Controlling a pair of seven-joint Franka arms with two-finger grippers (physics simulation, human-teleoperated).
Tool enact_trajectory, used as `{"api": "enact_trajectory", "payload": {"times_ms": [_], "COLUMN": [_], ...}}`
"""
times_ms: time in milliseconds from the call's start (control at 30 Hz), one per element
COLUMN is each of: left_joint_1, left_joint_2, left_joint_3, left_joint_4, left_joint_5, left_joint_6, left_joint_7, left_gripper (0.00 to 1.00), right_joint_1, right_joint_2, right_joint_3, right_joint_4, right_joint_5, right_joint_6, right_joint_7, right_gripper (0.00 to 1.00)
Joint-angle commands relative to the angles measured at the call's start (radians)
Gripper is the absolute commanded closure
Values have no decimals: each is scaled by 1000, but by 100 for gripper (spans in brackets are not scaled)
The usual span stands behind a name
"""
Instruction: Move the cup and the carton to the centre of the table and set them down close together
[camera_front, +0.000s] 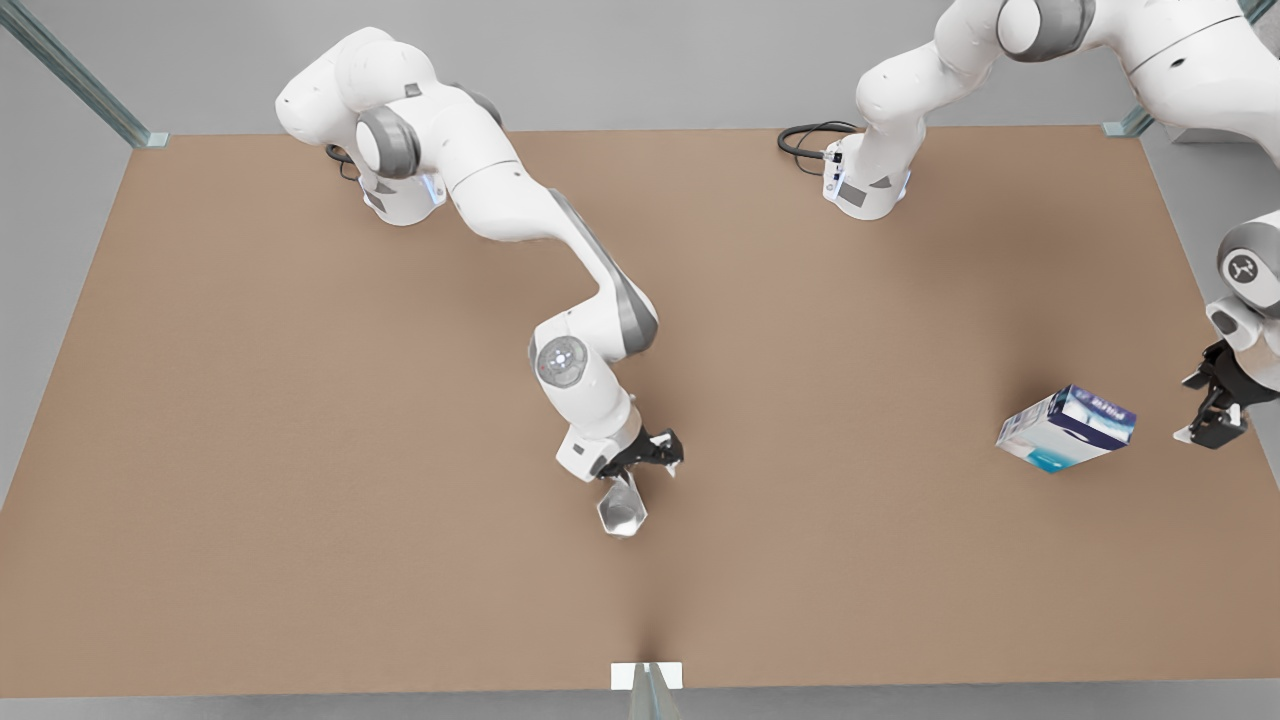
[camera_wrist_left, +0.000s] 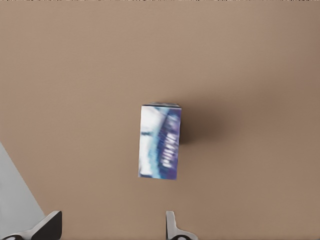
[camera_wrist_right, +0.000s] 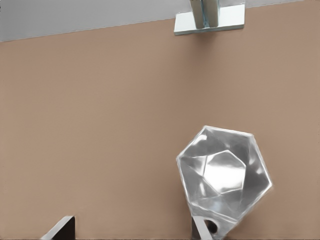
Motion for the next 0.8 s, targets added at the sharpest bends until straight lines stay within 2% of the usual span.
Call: {"api": "enact_trajectory", "payload": {"times_ms": [0, 33, 100, 133, 167, 200, 233, 367, 767], "left_joint_1": [1, 1, 0, 0, -5, -10, -11, 41, 112], "left_joint_2": [-1, -1, -7, -9, -19, -19, -41, -124, -105], "left_joint_3": [0, -2, -2, -17, -31, -46, -57, -74, -79], "left_joint_4": [-4, -13, -37, -63, -97, -105, -137, -246, -329], "left_joint_5": [-1, -1, -1, -4, -5, -11, -11, -2, 78], "left_joint_6": [5, 17, 32, 57, 85, 86, 86, 126, 261], "left_joint_7": [3, 3, 3, 1, -6, -11, -35, -35, 63], "left_gripper": [0, 0, 0, 0, 0, 0, 0, 0, 0], "right_joint_1": [-41, -98, -210, -280, -532, -731, -797, -805, -803], "right_joint_2": [-71, -185, -303, -398, -586, -695, -774, -754, -714], "right_joint_3": [-25, -30, -30, 8, 323, 519, 559, 559, 558], "right_joint_4": [3, -2, -5, -60, -276, -406, -504, -509, -469], "right_joint_5": [-60, -310, -684, -703, -792, -815, -812, -804, -810], "right_joint_6": [-146, -354, -570, -638, -577, -541, -527, -526, -512], "right_joint_7": [-15, -268, -480, -466, -381, -311, -307, -262, -248], "right_gripper": [0, 0, 0, 0, 0, 0, 0, 0, 0]}}
